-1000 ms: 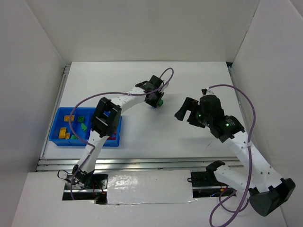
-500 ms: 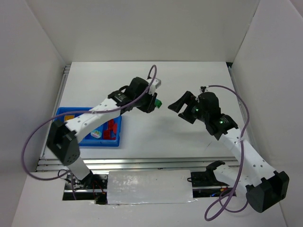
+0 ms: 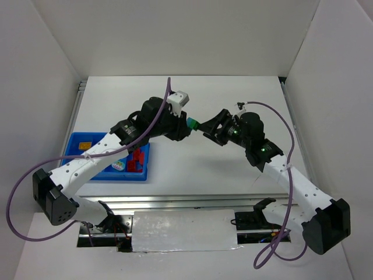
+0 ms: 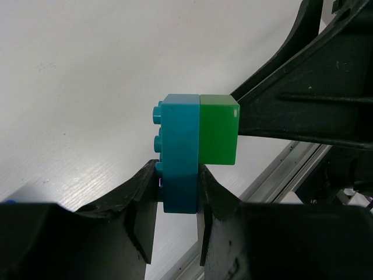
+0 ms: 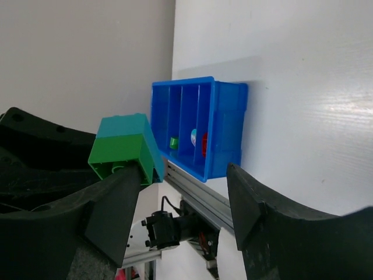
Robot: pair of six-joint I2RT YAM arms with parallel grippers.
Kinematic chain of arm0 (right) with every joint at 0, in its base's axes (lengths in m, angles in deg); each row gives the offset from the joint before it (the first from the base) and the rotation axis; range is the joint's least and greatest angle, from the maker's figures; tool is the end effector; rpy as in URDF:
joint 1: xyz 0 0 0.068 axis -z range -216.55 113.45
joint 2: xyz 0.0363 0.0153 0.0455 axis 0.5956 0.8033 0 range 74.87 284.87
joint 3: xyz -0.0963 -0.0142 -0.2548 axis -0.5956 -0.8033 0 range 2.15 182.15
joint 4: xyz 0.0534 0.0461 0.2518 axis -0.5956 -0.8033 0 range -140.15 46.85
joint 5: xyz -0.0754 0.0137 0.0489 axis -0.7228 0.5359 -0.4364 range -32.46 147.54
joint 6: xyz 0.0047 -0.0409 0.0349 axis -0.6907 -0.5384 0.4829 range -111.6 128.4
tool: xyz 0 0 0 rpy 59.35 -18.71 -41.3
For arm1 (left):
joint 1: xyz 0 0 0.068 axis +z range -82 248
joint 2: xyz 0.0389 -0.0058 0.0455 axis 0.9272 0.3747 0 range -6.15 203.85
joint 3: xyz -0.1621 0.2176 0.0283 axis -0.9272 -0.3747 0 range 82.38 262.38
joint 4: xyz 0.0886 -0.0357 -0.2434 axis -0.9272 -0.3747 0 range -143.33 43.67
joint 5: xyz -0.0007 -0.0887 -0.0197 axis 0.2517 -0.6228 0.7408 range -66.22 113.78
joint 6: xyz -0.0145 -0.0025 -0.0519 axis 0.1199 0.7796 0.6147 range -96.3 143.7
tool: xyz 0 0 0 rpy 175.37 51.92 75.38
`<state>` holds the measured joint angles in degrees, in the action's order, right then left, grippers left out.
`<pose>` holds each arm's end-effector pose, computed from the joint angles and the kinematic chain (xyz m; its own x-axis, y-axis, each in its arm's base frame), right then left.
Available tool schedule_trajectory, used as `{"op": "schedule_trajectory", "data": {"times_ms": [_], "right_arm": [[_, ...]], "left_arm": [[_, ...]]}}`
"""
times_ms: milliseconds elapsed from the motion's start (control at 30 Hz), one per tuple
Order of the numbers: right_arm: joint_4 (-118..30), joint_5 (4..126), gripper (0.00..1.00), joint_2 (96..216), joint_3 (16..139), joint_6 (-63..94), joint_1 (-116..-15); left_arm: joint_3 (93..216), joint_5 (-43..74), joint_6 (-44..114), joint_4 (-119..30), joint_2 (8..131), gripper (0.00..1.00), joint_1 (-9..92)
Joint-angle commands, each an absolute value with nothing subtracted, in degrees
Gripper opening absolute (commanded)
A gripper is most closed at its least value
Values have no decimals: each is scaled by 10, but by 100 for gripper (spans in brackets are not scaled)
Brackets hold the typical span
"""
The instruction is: Sort the legos into containers by color
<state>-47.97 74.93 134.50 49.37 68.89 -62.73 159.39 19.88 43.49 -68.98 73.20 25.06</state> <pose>0.2124 0.1164 0.3152 -0.7202 0.5714 -0.3935 -0.1022 0.4736 0.8748 0.2309 -0.2181 0.3766 -0.5364 0.0378 -0.8431 0.5773 0.7452 -0.3338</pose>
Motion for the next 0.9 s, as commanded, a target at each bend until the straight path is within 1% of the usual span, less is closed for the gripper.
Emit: {"op": "schedule_trajectory", "data": {"times_ms": [0, 167, 200, 300, 600, 867], "right_arm": [[-352, 788, 68, 1308, 476, 698, -645], [-308, 794, 67, 1287, 457, 694, -649], [-294, 800, 65, 1287, 456, 691, -649], [-282, 801, 64, 1276, 450, 684, -654], [-426, 736, 65, 1313, 500, 682, -658], [-417, 749, 65, 1341, 519, 679, -682]], "left_arm": [[1601, 205, 450, -710, 722, 0, 241], [1608, 220, 457, -721, 723, 0, 237], [1608, 231, 459, -722, 724, 0, 235], [1613, 235, 467, -738, 729, 0, 236], [1614, 235, 467, -733, 708, 0, 233], [1610, 218, 469, -731, 705, 0, 233]]}}
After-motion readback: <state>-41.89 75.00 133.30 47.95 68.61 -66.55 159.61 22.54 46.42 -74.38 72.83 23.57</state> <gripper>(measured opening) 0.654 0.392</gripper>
